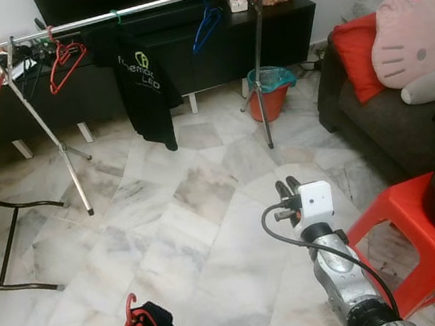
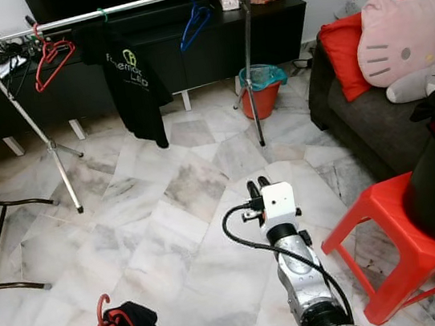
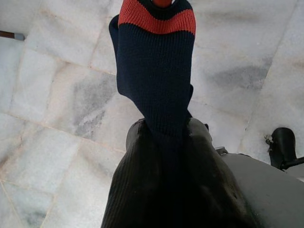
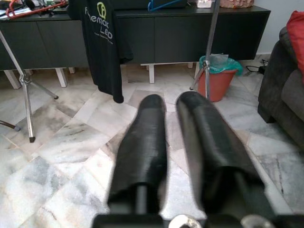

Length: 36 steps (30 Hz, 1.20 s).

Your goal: Hang hanger

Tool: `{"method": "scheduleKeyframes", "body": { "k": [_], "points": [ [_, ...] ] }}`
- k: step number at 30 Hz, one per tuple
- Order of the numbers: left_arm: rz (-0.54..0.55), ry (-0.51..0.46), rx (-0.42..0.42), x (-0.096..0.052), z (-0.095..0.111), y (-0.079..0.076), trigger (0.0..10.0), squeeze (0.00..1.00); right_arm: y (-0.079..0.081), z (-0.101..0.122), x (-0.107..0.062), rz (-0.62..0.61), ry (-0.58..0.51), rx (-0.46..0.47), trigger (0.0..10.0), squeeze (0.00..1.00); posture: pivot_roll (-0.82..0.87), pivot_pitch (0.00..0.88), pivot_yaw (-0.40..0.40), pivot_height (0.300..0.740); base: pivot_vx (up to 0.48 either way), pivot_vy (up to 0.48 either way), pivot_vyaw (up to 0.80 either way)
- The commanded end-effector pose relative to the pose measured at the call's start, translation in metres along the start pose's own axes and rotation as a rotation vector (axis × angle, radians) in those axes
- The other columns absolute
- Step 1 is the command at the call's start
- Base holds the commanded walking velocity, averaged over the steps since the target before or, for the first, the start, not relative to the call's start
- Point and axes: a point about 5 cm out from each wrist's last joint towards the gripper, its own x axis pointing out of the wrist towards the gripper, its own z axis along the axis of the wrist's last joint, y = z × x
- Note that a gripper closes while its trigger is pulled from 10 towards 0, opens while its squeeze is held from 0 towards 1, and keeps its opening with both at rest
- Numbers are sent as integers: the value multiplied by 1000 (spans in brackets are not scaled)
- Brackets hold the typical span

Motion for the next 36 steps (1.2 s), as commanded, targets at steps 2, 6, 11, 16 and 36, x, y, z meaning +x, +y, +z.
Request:
{"method": "scheduleKeyframes", "body": {
  "k": [2, 6, 11, 16, 36],
  "points": [
    [15, 4, 5, -1, -1, 6, 10000, 0, 2, 6, 3, 5, -19, 5, 0, 0, 10, 29, 9, 740, 0, 0, 0],
    [15, 7, 5, -1, -2, 6, 10000, 0, 3, 8, 4, 16, -30, -17, 10000, 0, 10, 33, 8, 740, 0, 0, 0],
    [19, 21, 6, -2, -4, 5, 10000, 0, 12, 17, 7, 100, -65, -14, 10000, 0, 8, 32, 9, 740, 0, 0, 0],
    [18, 15, 15, -2, -3, 6, 10000, 0, 25, 21, 10, 253, -58, -24, 10000, 0, 8, 34, 10, 740, 0, 0, 0],
    [-363, -635, 112, -25, 196, -12, 10000, 0, 33, 10, 5, 411, 59, -76, 10000, 0, 5, 36, 8, 740, 0, 0, 0]
  ]
}}
